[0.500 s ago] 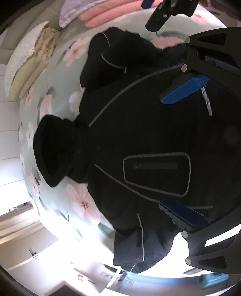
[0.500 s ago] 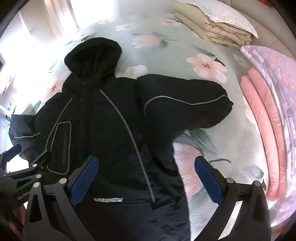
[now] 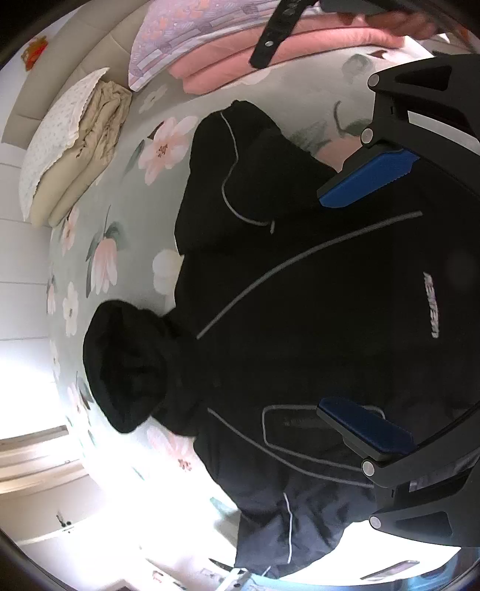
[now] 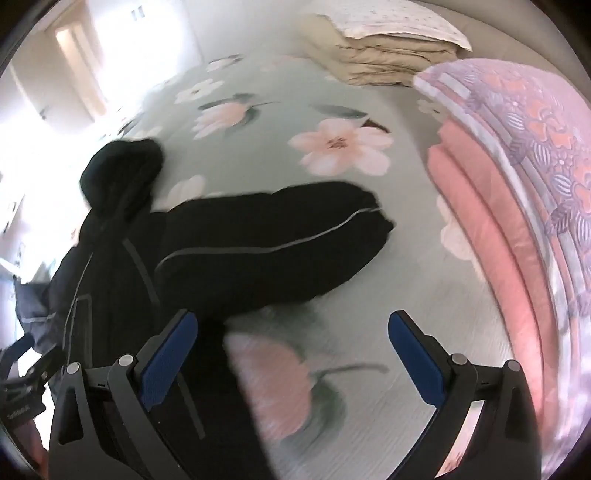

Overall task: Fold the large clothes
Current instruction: 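Reach the right gripper to the jacket sleeve cuff and grasp it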

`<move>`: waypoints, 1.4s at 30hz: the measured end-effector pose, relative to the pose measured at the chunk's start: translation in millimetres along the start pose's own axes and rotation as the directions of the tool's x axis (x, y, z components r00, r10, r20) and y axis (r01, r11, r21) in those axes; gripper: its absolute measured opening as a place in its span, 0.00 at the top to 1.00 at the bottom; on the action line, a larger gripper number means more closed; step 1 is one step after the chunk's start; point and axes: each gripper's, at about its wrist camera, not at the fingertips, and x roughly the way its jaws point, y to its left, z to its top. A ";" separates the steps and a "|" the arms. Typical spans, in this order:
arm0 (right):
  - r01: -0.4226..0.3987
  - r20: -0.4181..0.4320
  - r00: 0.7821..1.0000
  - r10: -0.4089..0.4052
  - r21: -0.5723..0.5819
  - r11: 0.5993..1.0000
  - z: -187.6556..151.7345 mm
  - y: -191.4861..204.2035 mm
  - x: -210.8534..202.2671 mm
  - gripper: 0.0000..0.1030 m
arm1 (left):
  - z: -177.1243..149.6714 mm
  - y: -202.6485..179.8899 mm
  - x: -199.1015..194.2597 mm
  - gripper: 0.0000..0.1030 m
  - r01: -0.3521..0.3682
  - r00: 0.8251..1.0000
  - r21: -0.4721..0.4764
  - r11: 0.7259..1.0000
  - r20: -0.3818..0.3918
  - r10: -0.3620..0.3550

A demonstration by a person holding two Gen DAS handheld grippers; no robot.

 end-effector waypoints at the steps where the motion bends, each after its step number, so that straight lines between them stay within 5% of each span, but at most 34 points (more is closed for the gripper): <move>1: -0.005 0.004 1.000 0.005 0.009 1.000 5.1 -9.4 5.5 0.00 | 2.4 -5.0 2.2 0.01 0.006 1.000 -0.001 1.000 0.002 -0.006; 14: -0.121 -0.076 0.987 0.142 0.231 0.965 73.0 -117.2 138.9 0.12 | 36.5 -22.3 65.8 0.01 -0.019 0.999 0.008 1.000 -0.046 0.020; 22: -0.117 -0.117 0.981 0.157 0.291 0.950 79.6 -139.9 186.2 0.14 | 49.2 -24.6 93.2 0.01 -0.044 0.997 0.005 0.999 -0.060 0.044; 27: -0.180 -0.156 0.959 0.238 0.316 0.932 76.7 -139.4 215.5 0.19 | 51.6 -28.7 108.0 0.01 -0.051 0.996 0.011 0.999 -0.076 0.052; 33: -0.196 -0.120 0.965 0.234 0.262 0.945 79.7 -126.9 209.8 0.45 | 51.1 -35.4 121.3 0.01 -0.042 0.995 0.012 0.999 -0.089 0.043; 38: -0.236 -0.040 0.967 0.253 0.244 0.941 81.0 -120.5 177.1 0.76 | 54.3 -38.3 127.9 0.01 -0.034 0.997 -0.008 0.999 -0.065 0.033; 42: -0.005 0.063 0.998 -0.001 0.092 0.996 92.8 -109.4 116.5 0.79 | 65.6 -55.4 135.6 0.05 0.028 0.997 0.014 1.000 -0.067 -0.027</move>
